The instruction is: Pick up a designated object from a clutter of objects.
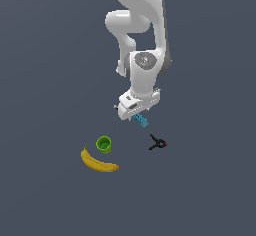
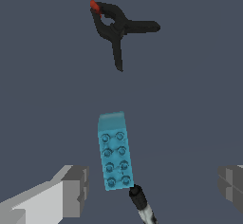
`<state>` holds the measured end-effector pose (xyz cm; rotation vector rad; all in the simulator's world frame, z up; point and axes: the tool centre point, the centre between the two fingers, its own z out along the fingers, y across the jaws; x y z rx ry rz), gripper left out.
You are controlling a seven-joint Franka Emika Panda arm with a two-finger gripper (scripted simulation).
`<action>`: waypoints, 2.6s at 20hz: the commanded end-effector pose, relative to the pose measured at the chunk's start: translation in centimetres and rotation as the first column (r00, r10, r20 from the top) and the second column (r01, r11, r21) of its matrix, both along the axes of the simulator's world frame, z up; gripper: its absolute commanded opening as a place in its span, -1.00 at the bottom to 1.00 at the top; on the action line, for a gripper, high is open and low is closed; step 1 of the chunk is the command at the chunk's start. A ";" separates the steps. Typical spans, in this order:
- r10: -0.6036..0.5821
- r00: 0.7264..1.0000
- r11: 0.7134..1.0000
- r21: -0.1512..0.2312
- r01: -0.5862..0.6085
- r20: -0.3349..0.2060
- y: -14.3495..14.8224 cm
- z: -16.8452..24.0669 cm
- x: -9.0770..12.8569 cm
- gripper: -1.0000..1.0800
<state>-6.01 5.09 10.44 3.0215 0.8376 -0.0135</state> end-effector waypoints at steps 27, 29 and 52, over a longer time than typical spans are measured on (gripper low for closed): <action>0.134 0.991 0.991 0.008 -0.134 0.006 1.4 -7.1 -2.8 0.92; 0.134 0.991 0.991 0.008 -0.134 0.006 1.4 -7.6 -2.8 0.92; 0.134 0.991 0.991 0.008 -0.134 0.007 1.3 -6.5 -2.2 -1.00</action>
